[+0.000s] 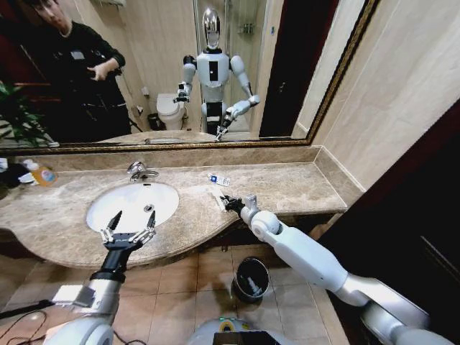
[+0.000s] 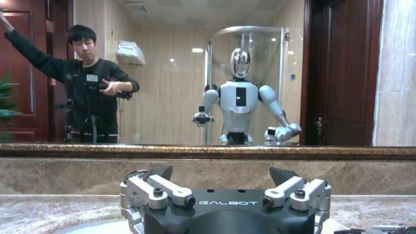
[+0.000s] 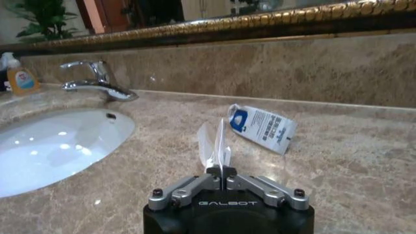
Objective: Pick up the trash from the sink and place it in the trash bin.
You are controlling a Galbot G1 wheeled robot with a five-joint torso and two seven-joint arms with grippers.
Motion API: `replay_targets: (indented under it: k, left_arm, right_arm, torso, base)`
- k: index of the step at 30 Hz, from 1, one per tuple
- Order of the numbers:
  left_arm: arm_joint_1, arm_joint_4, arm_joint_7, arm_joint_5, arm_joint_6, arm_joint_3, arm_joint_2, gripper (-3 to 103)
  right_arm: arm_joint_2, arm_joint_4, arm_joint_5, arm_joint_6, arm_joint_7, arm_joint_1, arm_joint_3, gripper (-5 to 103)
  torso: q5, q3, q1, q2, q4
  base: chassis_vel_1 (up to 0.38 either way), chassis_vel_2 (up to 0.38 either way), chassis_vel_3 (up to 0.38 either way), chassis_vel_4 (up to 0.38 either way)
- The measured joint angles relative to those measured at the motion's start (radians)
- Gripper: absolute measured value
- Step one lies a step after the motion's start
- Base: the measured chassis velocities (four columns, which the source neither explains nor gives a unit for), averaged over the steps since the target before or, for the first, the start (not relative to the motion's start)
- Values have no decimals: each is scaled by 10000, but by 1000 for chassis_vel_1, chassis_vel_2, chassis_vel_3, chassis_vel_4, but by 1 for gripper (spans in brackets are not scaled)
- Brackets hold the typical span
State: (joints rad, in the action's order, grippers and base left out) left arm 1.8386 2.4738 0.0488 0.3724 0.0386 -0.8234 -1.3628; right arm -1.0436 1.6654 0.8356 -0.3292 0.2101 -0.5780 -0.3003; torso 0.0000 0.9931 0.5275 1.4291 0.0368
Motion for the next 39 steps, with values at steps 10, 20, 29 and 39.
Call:
replay_targets:
  k: [10,20,29,39]
  left_arm:
    - [0,0,0,0,0,0,-1,100]
    - [0,0,0,0,0,0,0,100]
    - [0,0,1,0,0,1,0,100]
    - [0,0,0,0,0,0,0,100]
  right_arm:
    - [1410,2261,25,22,-113,-1112,962,0]
    - [3425,3534,-640,805,-1486,-3390,2250,0]
    - [3838,3652,-1106,1432,-1978,-4469,2802,0]
    - [3506,2934,-1749,1930,-2388,-6421,4482,0]
  torso:
    - [2,-1,-1,2,0]
    - [4,-1,-1,2,-3]
    - [2,-1,-1,2,0]
    - [1,-1,-1,2,0]
  base:
    - [0,0,0,0]
    - [0,0,0,0]
    - [0,0,0,0]
    - [0,0,0,0]
